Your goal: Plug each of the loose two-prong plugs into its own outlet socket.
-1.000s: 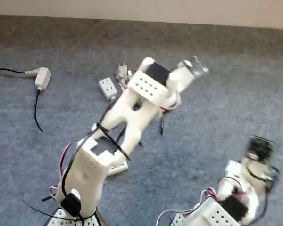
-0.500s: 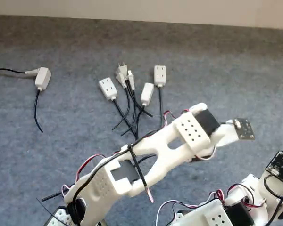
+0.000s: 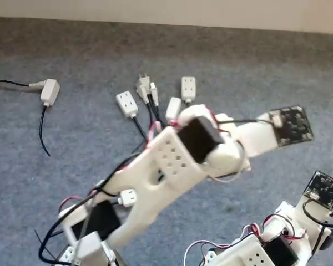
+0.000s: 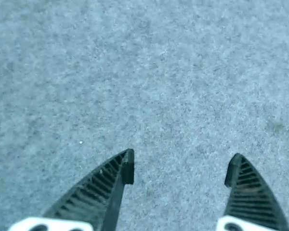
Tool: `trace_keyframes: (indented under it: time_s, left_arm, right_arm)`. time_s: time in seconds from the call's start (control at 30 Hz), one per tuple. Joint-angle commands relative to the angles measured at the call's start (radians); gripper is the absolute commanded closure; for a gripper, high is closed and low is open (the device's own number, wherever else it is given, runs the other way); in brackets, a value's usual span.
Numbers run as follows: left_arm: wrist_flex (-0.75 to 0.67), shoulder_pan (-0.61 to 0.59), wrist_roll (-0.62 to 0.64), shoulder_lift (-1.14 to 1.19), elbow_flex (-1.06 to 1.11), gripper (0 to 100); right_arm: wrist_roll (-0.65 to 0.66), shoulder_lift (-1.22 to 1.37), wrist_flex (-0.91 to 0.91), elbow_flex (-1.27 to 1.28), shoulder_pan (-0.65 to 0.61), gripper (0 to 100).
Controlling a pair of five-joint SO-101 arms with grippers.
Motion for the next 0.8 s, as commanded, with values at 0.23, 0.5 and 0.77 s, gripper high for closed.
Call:
trace_keyframes:
  time_s: [0.23, 0.5, 0.77]
  left_arm:
    - [-0.292, -0.018, -0.051, -0.622, 0.823, 100]
    - [-0.706, -0.018, -0.118, -0.958, 1.394, 98]
    - [-1.01, -0.045, -0.114, -0.786, 1.529, 91]
  right_arm:
    - [-0.018, -0.005, -0.002, -0.045, -0.088, 69.8]
    - [-0.017, -0.005, -0.002, -0.047, -0.088, 69.8]
    - [-0.017, -0.005, -0.007, -0.045, -0.122, 69.8]
